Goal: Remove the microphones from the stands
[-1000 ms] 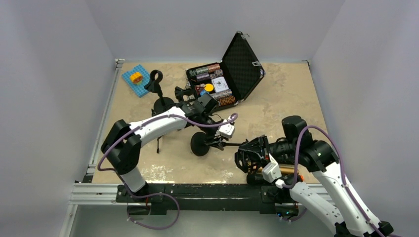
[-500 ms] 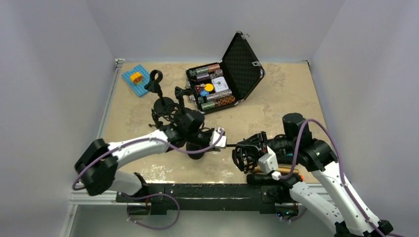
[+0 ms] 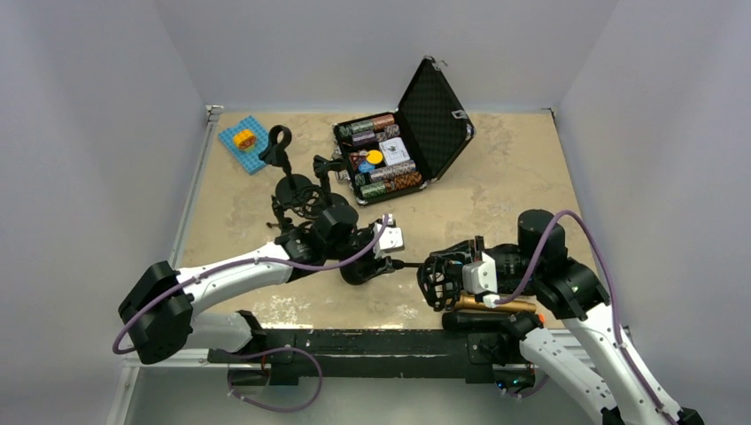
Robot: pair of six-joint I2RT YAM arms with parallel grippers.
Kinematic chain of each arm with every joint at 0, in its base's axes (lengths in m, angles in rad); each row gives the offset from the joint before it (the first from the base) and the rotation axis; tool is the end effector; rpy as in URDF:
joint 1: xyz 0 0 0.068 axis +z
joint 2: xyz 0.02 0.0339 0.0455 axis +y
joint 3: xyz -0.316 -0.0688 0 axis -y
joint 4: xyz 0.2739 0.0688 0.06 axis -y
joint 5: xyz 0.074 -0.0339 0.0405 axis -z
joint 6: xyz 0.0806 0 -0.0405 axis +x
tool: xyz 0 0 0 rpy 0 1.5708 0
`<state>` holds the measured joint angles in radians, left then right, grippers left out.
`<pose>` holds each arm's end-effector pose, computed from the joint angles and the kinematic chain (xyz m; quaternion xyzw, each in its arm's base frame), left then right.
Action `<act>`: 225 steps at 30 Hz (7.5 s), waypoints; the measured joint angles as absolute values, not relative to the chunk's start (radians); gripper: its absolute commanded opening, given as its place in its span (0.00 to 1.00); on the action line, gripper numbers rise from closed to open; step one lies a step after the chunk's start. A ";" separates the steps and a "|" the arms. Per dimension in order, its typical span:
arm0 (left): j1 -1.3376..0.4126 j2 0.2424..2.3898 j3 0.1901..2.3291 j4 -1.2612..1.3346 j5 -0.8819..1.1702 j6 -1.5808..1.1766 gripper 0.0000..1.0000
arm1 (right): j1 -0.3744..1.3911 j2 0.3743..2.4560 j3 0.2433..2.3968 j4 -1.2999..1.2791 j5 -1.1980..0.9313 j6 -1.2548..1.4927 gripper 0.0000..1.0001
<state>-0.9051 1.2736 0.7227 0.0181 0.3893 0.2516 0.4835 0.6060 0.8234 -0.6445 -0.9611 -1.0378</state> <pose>0.1737 -0.2707 0.2479 0.5460 0.6609 -0.3153 0.4070 0.0792 0.1162 0.3614 -0.6953 0.3677 0.2426 0.5679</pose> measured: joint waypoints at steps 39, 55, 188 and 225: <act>-0.955 1.303 0.781 -0.070 0.300 0.194 0.58 | 0.465 0.693 0.920 -0.571 -0.873 -0.721 0.00; -0.762 1.505 1.166 -0.530 0.933 0.658 0.61 | 0.480 0.672 0.956 -0.960 -0.987 -1.441 0.00; -0.801 1.415 0.982 -0.342 0.795 0.316 0.06 | 0.445 0.897 1.088 -0.664 -0.754 -0.559 0.00; -0.759 1.017 1.275 -0.764 0.673 0.365 0.52 | 0.472 1.357 1.666 -1.011 -0.389 -0.702 0.00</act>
<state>-0.7593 1.0168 1.2751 -0.7643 0.6727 0.3649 0.4725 1.3571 1.6657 -1.0111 -0.3885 -0.7021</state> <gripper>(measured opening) 0.525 0.264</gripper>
